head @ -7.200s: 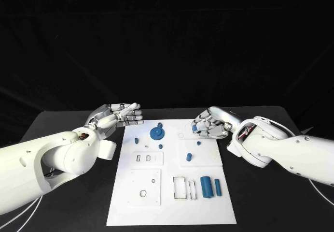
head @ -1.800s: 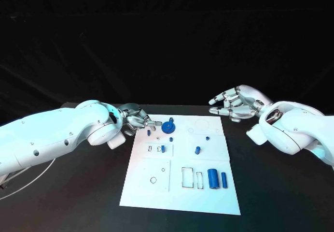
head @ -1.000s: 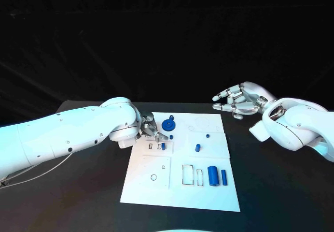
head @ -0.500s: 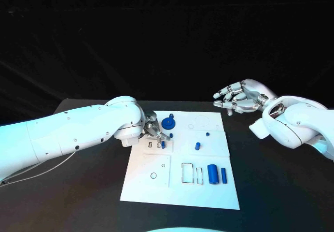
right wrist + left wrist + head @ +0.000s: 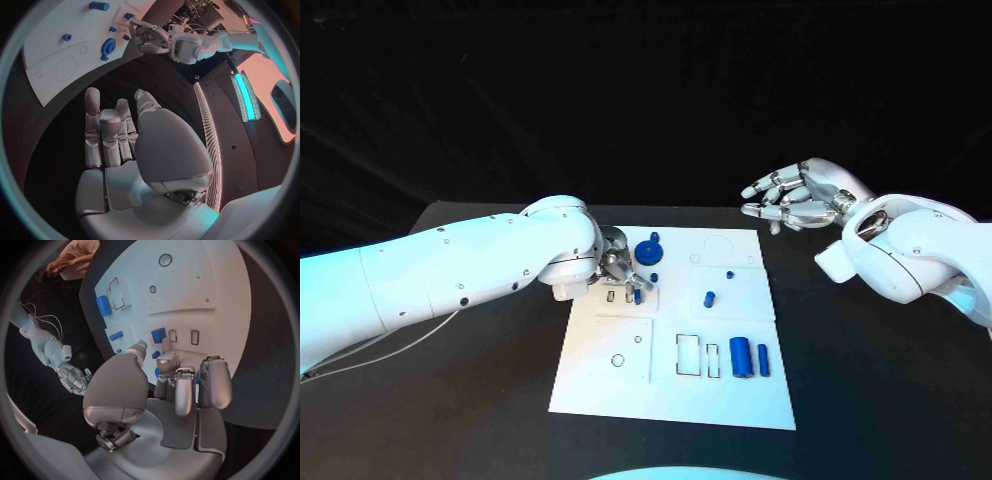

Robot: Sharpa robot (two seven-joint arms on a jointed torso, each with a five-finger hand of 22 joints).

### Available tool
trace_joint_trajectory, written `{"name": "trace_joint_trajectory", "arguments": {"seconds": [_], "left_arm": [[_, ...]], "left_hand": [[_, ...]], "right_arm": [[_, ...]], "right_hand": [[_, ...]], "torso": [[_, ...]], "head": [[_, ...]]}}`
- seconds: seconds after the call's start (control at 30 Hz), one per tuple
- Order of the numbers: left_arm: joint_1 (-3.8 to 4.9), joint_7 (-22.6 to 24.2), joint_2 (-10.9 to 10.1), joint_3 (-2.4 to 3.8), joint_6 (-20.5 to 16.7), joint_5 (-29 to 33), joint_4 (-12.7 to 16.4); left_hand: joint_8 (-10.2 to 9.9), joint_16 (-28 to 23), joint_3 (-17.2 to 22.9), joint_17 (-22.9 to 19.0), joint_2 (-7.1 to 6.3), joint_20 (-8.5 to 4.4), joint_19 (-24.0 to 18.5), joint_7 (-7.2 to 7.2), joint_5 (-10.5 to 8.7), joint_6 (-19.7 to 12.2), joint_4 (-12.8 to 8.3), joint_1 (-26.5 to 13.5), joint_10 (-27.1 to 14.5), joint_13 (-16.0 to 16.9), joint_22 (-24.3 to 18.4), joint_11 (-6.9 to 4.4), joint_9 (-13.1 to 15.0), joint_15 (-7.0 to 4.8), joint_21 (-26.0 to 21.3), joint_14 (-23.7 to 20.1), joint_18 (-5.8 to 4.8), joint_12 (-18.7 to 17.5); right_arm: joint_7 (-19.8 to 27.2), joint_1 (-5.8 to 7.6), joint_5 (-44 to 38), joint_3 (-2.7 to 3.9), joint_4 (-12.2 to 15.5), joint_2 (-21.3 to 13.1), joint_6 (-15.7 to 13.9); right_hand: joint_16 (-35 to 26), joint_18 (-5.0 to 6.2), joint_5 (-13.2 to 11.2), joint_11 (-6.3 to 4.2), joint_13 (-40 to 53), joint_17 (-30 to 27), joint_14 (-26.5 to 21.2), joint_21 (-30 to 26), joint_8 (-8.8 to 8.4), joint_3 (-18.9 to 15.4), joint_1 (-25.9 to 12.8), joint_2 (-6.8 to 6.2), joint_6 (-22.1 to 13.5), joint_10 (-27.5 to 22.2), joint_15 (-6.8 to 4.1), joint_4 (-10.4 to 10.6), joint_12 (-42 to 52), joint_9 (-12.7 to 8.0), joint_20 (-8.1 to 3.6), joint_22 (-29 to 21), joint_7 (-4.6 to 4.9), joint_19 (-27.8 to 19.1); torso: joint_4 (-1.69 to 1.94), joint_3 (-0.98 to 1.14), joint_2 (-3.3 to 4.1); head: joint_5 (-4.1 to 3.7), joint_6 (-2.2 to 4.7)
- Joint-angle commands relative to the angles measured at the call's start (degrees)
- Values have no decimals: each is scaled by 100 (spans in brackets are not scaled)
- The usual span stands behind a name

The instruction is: Assemble the parts on the task board

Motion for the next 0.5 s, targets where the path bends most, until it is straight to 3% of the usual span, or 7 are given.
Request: {"name": "trace_joint_trajectory", "arguments": {"seconds": [0.03,0.5], "left_arm": [[1,-166,21,1,194,-35,-18],[-11,-183,80,0,304,-44,-99]], "left_hand": [[39,14,72,1509,-20,-3,53,-6,-38,-58,-3,58,-33,18,15,-7,37,-11,37,602,-75,38],[68,14,199,1509,-46,-3,55,-5,-39,-85,0,66,-36,42,29,-7,104,-10,44,602,-77,51]], "right_arm": [[66,1,-5,1,6,2,-19],[59,0,-5,-1,30,7,-2]], "right_hand": [[-28,71,33,7,-5,-5,-46,-25,26,14,39,-15,-46,-8,-9,33,-20,7,12,-5,0,-2],[-63,70,40,10,-26,-31,-54,-54,35,15,32,-5,-49,-9,-6,47,-29,9,15,-21,2,-2]], "torso": [[-3,0,2],[2,0,0]], "head": [[-7,-13],[-33,-53]]}}
